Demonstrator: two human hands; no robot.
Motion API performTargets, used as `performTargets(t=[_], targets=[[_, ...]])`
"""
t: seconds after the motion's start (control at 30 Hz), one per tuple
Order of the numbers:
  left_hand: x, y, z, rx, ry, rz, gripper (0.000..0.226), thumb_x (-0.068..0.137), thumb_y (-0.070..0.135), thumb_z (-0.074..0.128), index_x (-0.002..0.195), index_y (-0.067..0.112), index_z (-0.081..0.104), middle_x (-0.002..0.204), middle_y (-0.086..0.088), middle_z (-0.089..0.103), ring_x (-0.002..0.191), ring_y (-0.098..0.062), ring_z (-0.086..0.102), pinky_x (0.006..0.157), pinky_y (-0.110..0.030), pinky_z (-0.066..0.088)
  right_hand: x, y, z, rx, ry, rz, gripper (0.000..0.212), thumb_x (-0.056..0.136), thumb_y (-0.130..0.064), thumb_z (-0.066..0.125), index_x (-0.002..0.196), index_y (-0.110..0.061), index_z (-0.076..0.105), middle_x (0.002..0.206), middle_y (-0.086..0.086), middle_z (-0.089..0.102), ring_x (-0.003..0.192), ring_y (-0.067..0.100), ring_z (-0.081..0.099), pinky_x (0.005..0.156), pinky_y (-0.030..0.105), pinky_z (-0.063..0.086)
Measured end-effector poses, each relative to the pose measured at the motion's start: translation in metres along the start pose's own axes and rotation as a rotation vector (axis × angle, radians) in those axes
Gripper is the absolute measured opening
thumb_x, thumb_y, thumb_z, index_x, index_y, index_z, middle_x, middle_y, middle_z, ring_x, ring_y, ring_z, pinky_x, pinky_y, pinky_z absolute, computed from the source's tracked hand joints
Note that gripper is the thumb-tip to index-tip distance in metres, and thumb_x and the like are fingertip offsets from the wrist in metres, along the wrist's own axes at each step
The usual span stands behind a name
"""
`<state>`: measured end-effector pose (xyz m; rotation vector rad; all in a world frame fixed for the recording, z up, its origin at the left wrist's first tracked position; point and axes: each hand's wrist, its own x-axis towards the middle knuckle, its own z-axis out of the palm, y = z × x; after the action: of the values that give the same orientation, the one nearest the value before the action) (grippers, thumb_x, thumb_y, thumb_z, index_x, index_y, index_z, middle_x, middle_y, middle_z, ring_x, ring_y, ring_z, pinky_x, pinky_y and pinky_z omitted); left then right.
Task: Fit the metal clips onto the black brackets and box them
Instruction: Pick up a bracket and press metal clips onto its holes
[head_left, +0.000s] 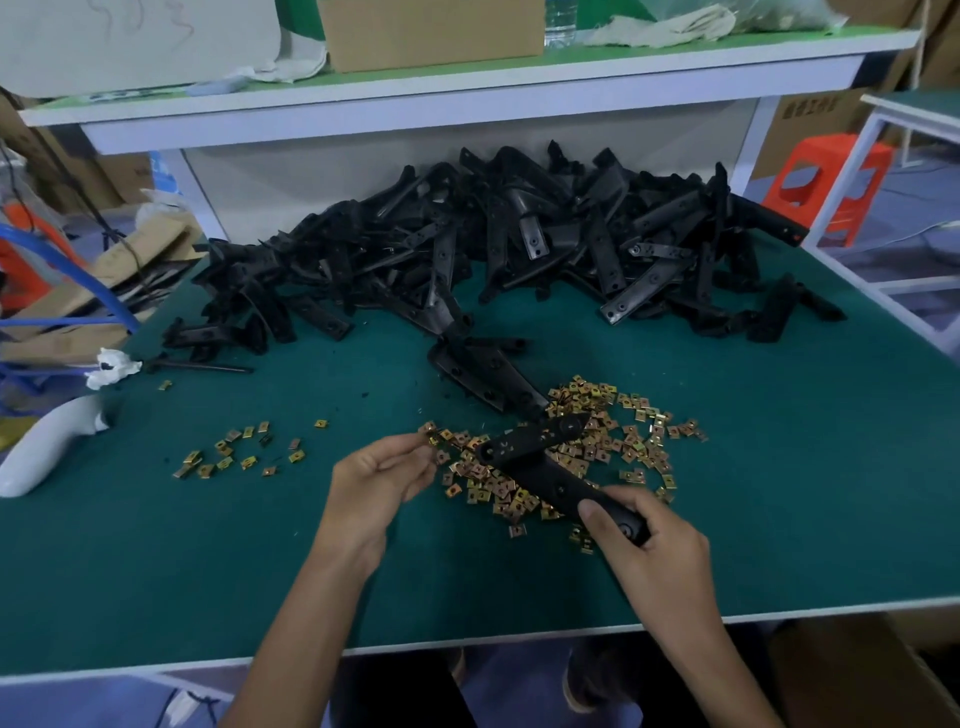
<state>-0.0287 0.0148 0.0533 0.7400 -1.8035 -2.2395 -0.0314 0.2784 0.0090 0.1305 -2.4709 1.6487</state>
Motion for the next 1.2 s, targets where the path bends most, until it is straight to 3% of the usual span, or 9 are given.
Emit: performTargets(t=[0.07,0.2,0.3,0.43,0.6,0.8,0.9,1.1,1.2], targets=[[-0.001,-0.003,-0.006,-0.086,0.007,-0.030,0.021,0.093,-0.010,0.062,0.111,-0.004,0.068,0.101,-0.018,0.076,0.095,-0.023,0.075,0.079,-0.022,0.061,0.000,0.001,0.000,0.005,-0.002,0.004,0.013,0.081,-0.050,0.073,0.090,-0.042,0.070,0.079,-0.025,0.069,0.076,-0.003,0.065,0.059,0.009,0.043],[-0.005,0.001,-0.006,-0.085,-0.024,0.018,0.013,0.091,-0.002,0.068,0.103,-0.001,0.072,0.092,-0.018,0.077,0.083,-0.021,0.076,0.071,-0.020,0.060,0.001,0.001,0.001,0.012,0.002,-0.018,0.014,0.079,-0.052,0.071,0.089,-0.043,0.069,0.080,-0.024,0.069,0.076,-0.003,0.065,0.060,0.009,0.043],[-0.005,0.007,-0.001,0.027,-0.093,0.064,0.015,0.093,0.004,0.068,0.102,0.010,0.078,0.087,-0.010,0.077,0.073,-0.015,0.070,0.068,-0.019,0.057,0.000,0.001,0.001,0.019,0.002,-0.026,0.014,0.078,-0.054,0.071,0.088,-0.044,0.069,0.080,-0.023,0.069,0.076,-0.002,0.065,0.061,0.010,0.044],[-0.004,0.018,0.013,0.197,-0.189,0.170,0.034,0.100,0.007,0.059,0.099,0.032,0.081,0.076,0.005,0.061,0.071,-0.006,0.057,0.073,-0.018,0.053,0.000,0.000,0.002,0.024,0.009,-0.033,0.021,0.075,-0.059,0.067,0.088,-0.042,0.069,0.079,-0.022,0.070,0.075,0.000,0.065,0.059,0.011,0.043],[-0.005,0.028,0.028,0.389,-0.259,0.244,0.021,0.095,0.017,0.069,0.095,0.036,0.078,0.087,0.007,0.072,0.080,-0.005,0.063,0.082,-0.031,0.056,0.000,-0.001,0.002,0.019,0.002,-0.022,0.010,0.080,-0.048,0.074,0.087,-0.043,0.069,0.077,-0.023,0.070,0.073,-0.002,0.065,0.058,0.009,0.043],[-0.008,0.031,0.034,0.425,-0.325,0.220,0.022,0.095,0.020,0.069,0.095,0.039,0.080,0.091,0.005,0.076,0.085,-0.005,0.064,0.084,-0.027,0.053,-0.001,0.001,0.001,0.022,-0.017,-0.016,0.019,0.079,-0.054,0.071,0.090,-0.039,0.072,0.079,-0.022,0.070,0.074,-0.001,0.065,0.058,0.010,0.043],[-0.009,0.030,0.035,0.427,-0.337,0.199,0.022,0.095,0.020,0.070,0.094,0.039,0.080,0.093,0.005,0.077,0.083,-0.004,0.065,0.075,-0.020,0.053,-0.001,0.000,0.001,0.029,-0.021,-0.012,0.027,0.077,-0.058,0.068,0.092,-0.036,0.074,0.077,-0.024,0.070,0.073,-0.004,0.065,0.058,0.007,0.041],[-0.011,0.027,0.033,0.494,-0.342,0.240,0.019,0.092,0.022,0.073,0.096,0.039,0.080,0.088,0.012,0.076,0.075,0.004,0.064,0.069,-0.013,0.050,0.002,0.004,0.000,0.031,-0.049,0.038,0.010,0.084,-0.040,0.077,0.092,-0.035,0.075,0.078,-0.023,0.071,0.073,-0.002,0.066,0.058,0.009,0.043],[-0.016,0.021,0.032,0.660,-0.353,0.324,0.035,0.084,0.031,0.080,0.115,0.044,0.071,0.103,0.022,0.071,0.096,0.009,0.063,0.081,-0.010,0.048,0.003,0.003,0.000,0.032,-0.061,0.043,0.008,0.085,-0.041,0.076,0.092,-0.038,0.074,0.080,-0.023,0.072,0.075,-0.002,0.067,0.058,0.010,0.044]])
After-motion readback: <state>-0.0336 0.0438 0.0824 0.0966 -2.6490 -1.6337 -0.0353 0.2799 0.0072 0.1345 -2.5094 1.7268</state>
